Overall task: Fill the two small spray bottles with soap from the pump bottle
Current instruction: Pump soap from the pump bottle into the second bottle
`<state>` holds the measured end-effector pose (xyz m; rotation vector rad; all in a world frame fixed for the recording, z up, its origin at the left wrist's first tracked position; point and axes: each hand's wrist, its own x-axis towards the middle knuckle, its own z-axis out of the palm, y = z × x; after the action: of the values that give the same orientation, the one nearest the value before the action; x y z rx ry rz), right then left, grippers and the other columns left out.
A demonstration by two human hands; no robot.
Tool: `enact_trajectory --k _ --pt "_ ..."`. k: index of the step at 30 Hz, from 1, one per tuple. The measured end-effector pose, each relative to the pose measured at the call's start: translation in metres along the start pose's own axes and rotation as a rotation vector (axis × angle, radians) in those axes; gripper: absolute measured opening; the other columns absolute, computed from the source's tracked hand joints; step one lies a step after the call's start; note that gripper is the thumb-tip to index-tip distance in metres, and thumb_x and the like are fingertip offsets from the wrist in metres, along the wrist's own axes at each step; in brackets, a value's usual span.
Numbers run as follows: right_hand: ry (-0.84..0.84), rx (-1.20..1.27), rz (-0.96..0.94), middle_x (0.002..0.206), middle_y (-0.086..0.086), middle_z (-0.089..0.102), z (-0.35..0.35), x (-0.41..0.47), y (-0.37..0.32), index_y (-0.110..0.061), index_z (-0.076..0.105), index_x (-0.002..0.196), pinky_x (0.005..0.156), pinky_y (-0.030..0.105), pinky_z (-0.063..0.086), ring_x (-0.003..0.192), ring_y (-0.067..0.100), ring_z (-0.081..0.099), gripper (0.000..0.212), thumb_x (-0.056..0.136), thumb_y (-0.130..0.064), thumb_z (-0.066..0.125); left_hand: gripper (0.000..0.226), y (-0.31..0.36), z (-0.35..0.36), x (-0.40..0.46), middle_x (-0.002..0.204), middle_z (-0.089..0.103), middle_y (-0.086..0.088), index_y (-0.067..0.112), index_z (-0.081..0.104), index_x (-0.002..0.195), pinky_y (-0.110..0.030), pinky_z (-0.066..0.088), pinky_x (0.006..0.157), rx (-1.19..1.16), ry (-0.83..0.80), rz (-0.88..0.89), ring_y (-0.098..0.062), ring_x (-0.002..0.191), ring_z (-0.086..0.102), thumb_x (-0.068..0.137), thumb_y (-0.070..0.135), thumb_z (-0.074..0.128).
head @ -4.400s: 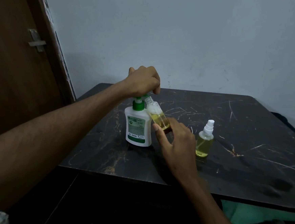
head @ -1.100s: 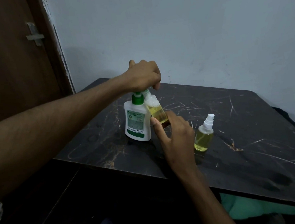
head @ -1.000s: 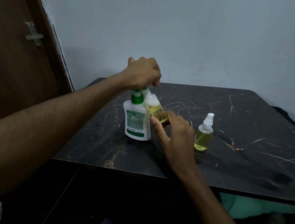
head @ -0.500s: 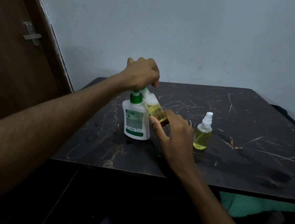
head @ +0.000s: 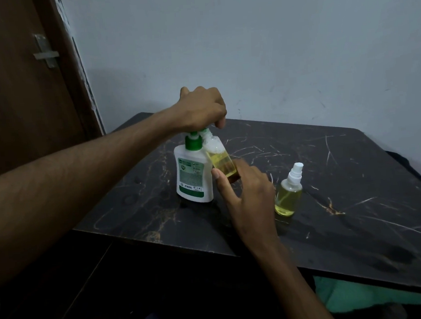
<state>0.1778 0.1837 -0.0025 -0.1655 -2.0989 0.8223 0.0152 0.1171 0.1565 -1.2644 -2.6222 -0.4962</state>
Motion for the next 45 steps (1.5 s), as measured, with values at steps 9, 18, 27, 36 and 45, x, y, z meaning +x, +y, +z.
enact_trajectory --k 9,18,27,36,45 --pt "0.008 -0.018 -0.001 0.089 -0.009 0.062 -0.0007 -0.0009 -0.0001 -0.027 0.064 0.104 0.077 0.032 0.044 0.084 0.013 0.057 0.037 0.104 -0.060 0.048 0.019 -0.0011 0.0014 0.0021 0.083 0.066 0.025 0.017 0.082 0.080 -0.051 0.027 0.104 -0.019 0.019 -0.004 -0.015 0.100 0.063 0.084 0.020 0.064" --pt "0.007 -0.010 0.002 0.090 -0.008 0.063 0.0000 -0.0012 0.0006 -0.027 0.065 0.105 0.079 0.038 0.050 0.085 0.013 0.058 0.039 0.104 -0.061 0.047 0.020 -0.0013 -0.0014 0.0007 0.088 0.070 0.021 0.017 0.082 0.080 -0.049 0.026 0.098 -0.024 0.017 0.006 -0.015 0.098 0.063 0.083 0.022 0.063" --pt "-0.006 -0.020 0.011 0.095 -0.009 0.064 0.0007 -0.0006 0.0019 -0.024 0.067 0.114 0.081 0.037 0.051 0.089 0.012 0.059 0.048 0.103 -0.065 0.043 0.018 -0.0031 0.0010 -0.0002 0.090 0.068 0.022 0.017 0.078 0.079 -0.050 0.026 0.098 -0.007 0.022 0.008 -0.013 0.097 0.062 0.081 0.024 0.061" --pt "-0.014 -0.033 0.016 0.094 -0.009 0.063 0.0003 -0.0007 0.0020 -0.026 0.066 0.113 0.080 0.034 0.048 0.088 0.012 0.058 0.046 0.103 -0.065 0.043 0.018 -0.0004 0.0008 -0.0012 0.088 0.063 0.025 0.017 0.080 0.079 -0.053 0.027 0.106 0.009 0.012 0.006 -0.016 0.101 0.062 0.083 0.022 0.063" --pt "-0.017 -0.035 0.026 0.094 -0.008 0.064 0.0006 -0.0003 0.0019 -0.026 0.067 0.113 0.080 0.034 0.048 0.089 0.013 0.058 0.048 0.103 -0.066 0.043 0.022 -0.0009 0.0030 0.0022 0.083 0.062 0.026 0.017 0.081 0.079 -0.051 0.026 0.101 -0.001 0.015 0.020 -0.013 0.098 0.061 0.086 0.021 0.060"
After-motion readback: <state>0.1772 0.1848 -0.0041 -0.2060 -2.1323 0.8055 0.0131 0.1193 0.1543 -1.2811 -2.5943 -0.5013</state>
